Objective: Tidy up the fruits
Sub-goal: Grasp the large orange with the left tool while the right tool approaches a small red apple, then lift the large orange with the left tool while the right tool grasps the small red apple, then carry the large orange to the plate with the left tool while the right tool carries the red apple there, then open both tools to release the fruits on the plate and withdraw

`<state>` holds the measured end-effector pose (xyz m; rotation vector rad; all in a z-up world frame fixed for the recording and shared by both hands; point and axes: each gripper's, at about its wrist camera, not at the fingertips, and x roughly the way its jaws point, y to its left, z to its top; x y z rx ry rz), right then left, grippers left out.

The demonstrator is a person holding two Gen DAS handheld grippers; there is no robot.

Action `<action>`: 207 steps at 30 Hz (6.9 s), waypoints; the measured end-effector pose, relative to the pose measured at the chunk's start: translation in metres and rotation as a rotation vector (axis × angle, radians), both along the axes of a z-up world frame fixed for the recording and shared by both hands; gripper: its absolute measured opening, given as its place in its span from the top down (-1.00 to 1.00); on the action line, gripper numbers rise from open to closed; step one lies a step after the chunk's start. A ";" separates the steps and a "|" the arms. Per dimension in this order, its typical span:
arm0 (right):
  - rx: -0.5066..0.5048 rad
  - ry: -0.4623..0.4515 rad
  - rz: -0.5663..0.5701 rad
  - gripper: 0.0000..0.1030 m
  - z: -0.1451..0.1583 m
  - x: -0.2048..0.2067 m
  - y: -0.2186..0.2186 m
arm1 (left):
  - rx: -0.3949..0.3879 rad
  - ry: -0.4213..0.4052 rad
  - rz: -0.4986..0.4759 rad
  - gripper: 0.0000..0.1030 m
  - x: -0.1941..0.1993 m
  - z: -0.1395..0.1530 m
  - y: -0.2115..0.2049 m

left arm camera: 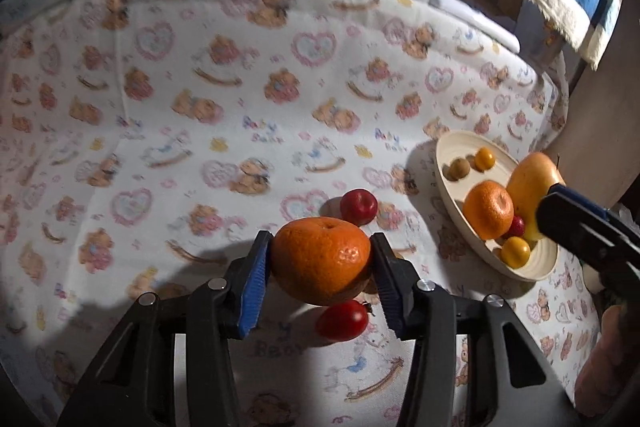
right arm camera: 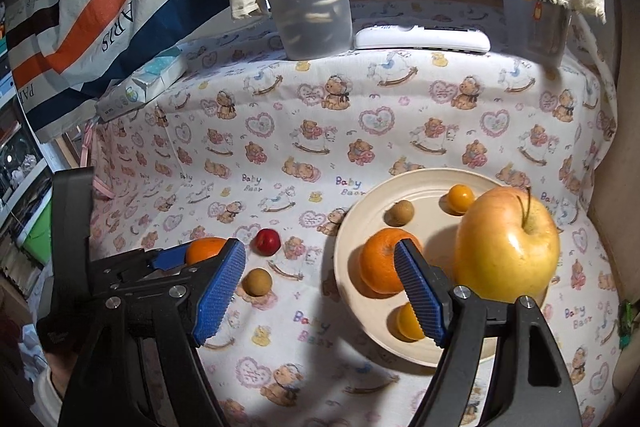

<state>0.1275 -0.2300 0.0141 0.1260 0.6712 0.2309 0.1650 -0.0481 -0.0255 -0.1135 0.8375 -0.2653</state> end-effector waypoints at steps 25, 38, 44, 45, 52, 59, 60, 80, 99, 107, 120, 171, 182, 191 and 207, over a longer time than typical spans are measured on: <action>-0.098 0.212 0.062 0.07 -0.041 0.072 0.081 | -0.083 -0.057 0.274 0.07 -0.001 0.024 0.074; -0.192 0.202 0.044 0.22 -0.057 0.093 0.099 | -0.086 -0.033 0.276 0.07 0.003 0.018 0.075; -0.199 0.202 0.038 0.39 -0.060 0.098 0.101 | -0.082 -0.033 0.280 0.07 0.004 0.017 0.076; -0.200 0.201 0.039 0.46 -0.060 0.098 0.101 | -0.080 -0.032 0.280 0.07 0.004 0.017 0.076; -0.197 0.192 0.057 0.46 -0.058 0.086 0.093 | -0.051 -0.025 0.256 0.07 0.006 0.013 0.070; -0.194 0.168 0.076 0.46 -0.046 0.060 0.077 | -0.036 -0.041 0.234 0.07 0.003 0.014 0.063; -0.191 0.166 0.075 0.46 -0.044 0.059 0.075 | -0.032 -0.043 0.232 0.07 0.003 0.014 0.063; -0.194 0.201 0.017 0.46 -0.056 0.066 0.068 | -0.020 -0.040 0.215 0.07 0.006 0.013 0.062; -0.208 0.209 0.024 0.46 -0.062 0.070 0.069 | -0.022 -0.031 0.201 0.06 0.007 0.012 0.061; -0.194 0.177 0.048 0.46 -0.053 0.050 0.057 | -0.007 -0.032 0.185 0.07 0.008 0.010 0.056; -0.107 0.070 0.040 0.46 -0.034 0.006 0.009 | -0.015 -0.088 0.139 0.07 0.001 0.017 0.049; 0.143 0.190 -0.133 0.46 -0.043 -0.005 -0.093 | 0.038 -0.121 -0.231 0.06 -0.001 0.022 -0.114; 0.184 0.161 -0.102 -0.06 -0.038 -0.008 -0.092 | 0.022 -0.131 -0.223 0.06 -0.001 0.022 -0.111; 0.178 -0.047 -0.175 -0.08 -0.010 -0.033 -0.102 | -0.050 -0.099 -0.222 0.06 0.007 0.019 -0.103; 0.109 -0.093 -0.306 -0.12 -0.005 -0.038 -0.112 | -0.036 -0.122 -0.276 0.06 -0.001 0.020 -0.117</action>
